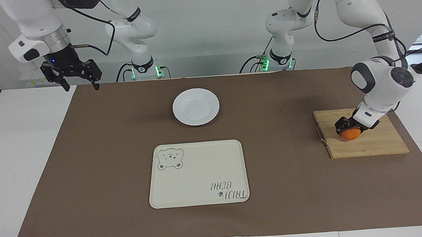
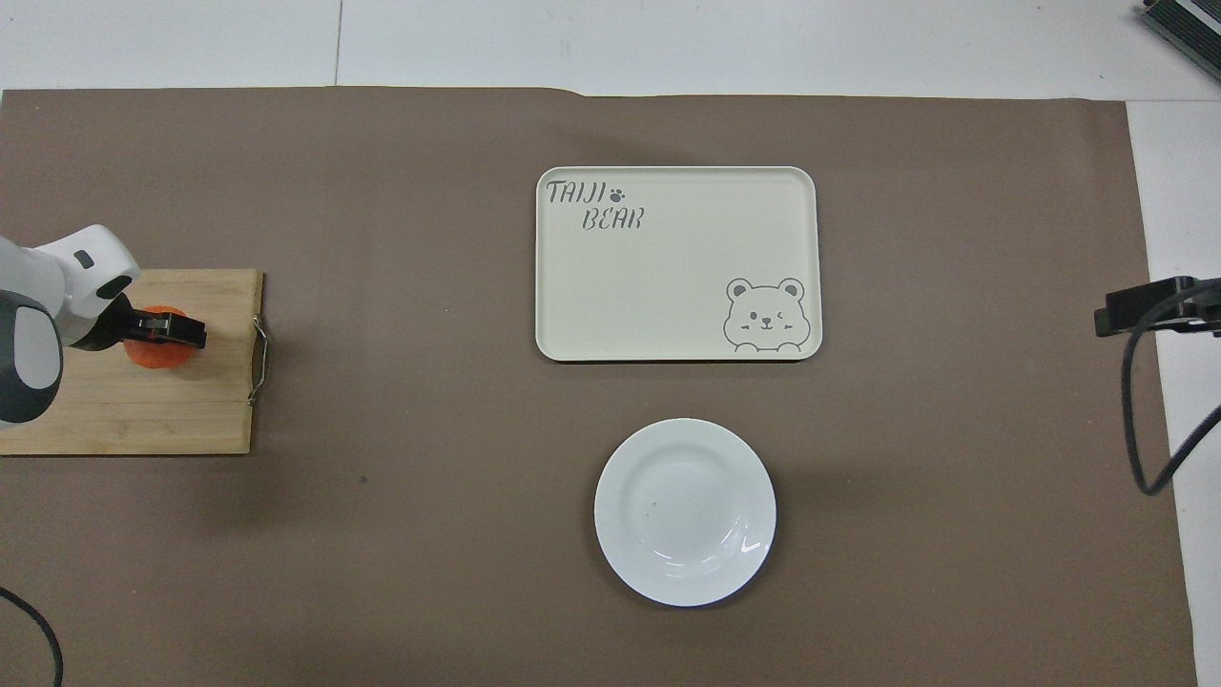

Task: Place orange and plate with both arms
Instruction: 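Lower the left gripper onto the orange and close it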

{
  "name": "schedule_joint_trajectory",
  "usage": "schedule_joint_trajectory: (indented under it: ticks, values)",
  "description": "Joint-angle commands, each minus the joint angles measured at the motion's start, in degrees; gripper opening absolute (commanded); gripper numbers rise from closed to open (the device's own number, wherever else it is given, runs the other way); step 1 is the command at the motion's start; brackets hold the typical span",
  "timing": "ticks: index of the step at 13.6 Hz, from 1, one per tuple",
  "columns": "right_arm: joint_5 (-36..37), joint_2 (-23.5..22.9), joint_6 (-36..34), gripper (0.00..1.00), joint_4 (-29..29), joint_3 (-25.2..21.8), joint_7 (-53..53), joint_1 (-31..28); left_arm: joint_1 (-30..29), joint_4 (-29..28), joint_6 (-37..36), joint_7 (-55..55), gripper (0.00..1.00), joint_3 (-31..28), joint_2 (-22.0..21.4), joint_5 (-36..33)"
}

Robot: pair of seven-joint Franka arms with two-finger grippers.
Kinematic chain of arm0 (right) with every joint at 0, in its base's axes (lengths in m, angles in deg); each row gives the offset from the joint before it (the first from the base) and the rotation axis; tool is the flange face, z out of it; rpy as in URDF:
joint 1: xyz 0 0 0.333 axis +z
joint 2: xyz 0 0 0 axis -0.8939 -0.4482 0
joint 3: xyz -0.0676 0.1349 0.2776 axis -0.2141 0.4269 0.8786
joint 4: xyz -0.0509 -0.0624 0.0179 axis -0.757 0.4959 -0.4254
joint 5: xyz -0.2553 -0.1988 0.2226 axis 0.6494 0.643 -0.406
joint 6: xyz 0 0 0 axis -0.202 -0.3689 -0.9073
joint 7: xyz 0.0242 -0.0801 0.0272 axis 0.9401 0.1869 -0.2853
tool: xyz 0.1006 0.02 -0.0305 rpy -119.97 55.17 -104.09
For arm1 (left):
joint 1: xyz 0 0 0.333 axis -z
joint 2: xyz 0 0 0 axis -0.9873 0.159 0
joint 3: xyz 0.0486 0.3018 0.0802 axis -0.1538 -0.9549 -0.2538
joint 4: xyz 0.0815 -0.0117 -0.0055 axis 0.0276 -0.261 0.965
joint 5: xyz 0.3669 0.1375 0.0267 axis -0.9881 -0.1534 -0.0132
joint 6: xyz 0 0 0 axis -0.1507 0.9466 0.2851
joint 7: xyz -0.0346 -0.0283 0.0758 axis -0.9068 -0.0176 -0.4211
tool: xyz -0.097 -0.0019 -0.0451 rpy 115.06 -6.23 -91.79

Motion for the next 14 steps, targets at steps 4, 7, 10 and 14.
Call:
schedule_joint_trajectory:
  ticks: [4, 7, 10, 14]
  values:
    - [0.25, 0.24, -0.66, 1.0, 0.32, 0.37, 0.83, -0.32, -0.62, 0.28, -0.62, -3.31, 0.0, 0.54, -1.31, -0.12]
    - [0.25, 0.24, -0.66, 1.0, 0.24, 0.37, 0.83, -0.32, 0.26, 6.34, -10.1, -7.08, 0.0, 0.63, -2.45, -0.04]
    - [0.25, 0.24, -0.66, 1.0, 0.24, 0.37, 0.83, -0.32, 0.7, 7.41, -14.15, -10.42, 0.0, 1.16, -6.22, -0.12]
    - [0.25, 0.24, -0.66, 1.0, 0.24, 0.37, 0.83, -0.32, 2.19, 8.03, -21.35, -11.3, 0.0, 1.33, -13.16, -0.04]
